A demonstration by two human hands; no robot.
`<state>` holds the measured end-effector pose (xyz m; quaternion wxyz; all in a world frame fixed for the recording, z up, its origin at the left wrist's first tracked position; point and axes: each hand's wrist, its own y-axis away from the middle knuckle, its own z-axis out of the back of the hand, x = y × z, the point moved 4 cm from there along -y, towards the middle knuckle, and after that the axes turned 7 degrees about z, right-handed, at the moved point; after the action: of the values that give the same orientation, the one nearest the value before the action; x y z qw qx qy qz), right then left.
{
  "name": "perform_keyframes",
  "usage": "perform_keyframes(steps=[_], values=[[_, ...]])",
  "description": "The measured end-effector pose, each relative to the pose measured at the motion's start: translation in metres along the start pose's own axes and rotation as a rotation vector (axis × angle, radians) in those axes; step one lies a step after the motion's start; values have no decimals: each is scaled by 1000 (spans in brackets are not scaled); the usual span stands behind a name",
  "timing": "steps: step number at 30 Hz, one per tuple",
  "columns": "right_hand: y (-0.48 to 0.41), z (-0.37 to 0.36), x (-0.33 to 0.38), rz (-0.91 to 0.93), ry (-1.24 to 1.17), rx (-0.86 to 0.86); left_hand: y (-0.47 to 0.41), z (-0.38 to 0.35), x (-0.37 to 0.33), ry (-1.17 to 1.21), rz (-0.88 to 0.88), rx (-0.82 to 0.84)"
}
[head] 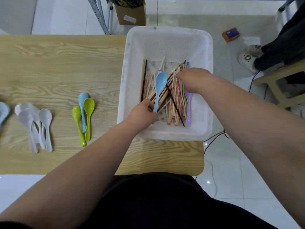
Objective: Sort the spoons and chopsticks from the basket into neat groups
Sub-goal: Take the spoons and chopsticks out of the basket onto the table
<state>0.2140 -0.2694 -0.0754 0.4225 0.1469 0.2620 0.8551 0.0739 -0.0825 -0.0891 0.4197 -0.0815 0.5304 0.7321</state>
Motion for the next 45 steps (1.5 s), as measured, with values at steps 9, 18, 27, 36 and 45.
perform_keyframes(steps=[9,18,27,36,45], values=[[6,3,2,25,-135,43,1,-1,4,79,-4,-3],[47,17,11,59,-563,-147,5,3,-7,-78,14,-73],[81,38,-3,-15,-935,-492,18,-11,-34,16,-69,-36],[94,18,10,-64,-1573,-602,47,-19,-52,-47,-259,-6],[103,-17,68,-57,-2188,-563,83,-30,-34,368,-120,115]])
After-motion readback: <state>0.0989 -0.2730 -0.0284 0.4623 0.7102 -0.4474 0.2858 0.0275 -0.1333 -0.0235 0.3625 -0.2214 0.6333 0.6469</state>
